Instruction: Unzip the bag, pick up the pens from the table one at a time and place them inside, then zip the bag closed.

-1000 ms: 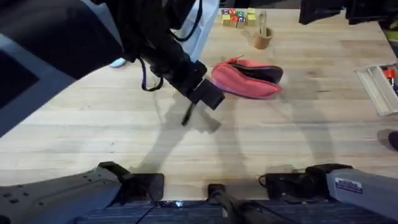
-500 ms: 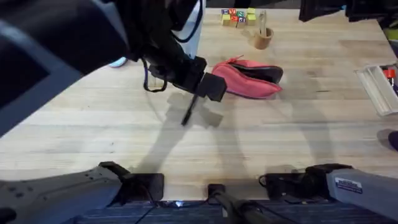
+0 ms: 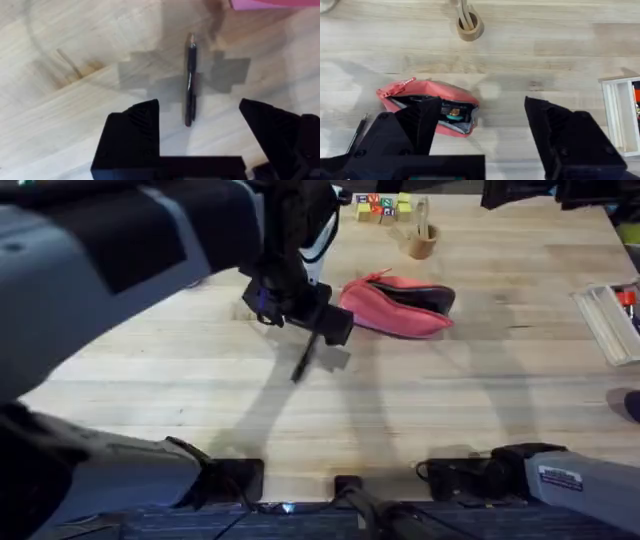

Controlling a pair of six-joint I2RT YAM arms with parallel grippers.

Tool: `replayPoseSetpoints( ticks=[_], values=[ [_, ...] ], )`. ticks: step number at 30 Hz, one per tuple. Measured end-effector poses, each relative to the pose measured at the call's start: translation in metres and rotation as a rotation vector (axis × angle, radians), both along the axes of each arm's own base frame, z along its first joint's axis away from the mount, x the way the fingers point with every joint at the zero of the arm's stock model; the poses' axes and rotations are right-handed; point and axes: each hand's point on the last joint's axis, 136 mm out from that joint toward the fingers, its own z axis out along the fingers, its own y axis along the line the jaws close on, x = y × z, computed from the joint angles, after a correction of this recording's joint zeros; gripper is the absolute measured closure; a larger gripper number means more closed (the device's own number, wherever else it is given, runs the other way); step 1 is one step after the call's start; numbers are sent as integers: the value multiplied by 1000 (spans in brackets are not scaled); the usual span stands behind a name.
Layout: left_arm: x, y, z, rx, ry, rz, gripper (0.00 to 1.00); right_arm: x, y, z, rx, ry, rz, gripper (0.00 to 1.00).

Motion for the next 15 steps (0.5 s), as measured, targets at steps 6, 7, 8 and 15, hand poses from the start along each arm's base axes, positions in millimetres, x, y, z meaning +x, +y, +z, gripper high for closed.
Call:
replayPoseSetpoints(
  ticks=[6, 7, 8, 15],
  values=[
    [10, -1, -29, 45, 34, 2, 6, 2, 0, 1, 1, -10, 0, 6],
    [11, -2, -33, 49, 40, 2, 6, 2, 0, 2, 1, -10, 0, 6],
    [12, -3, -38, 52, 45, 2, 6, 2, 0, 2, 1, -10, 0, 6],
    [22, 0, -67, 110, 62, 5, 4, 3, 0, 2, 1, -16, 0, 5]
  ],
)
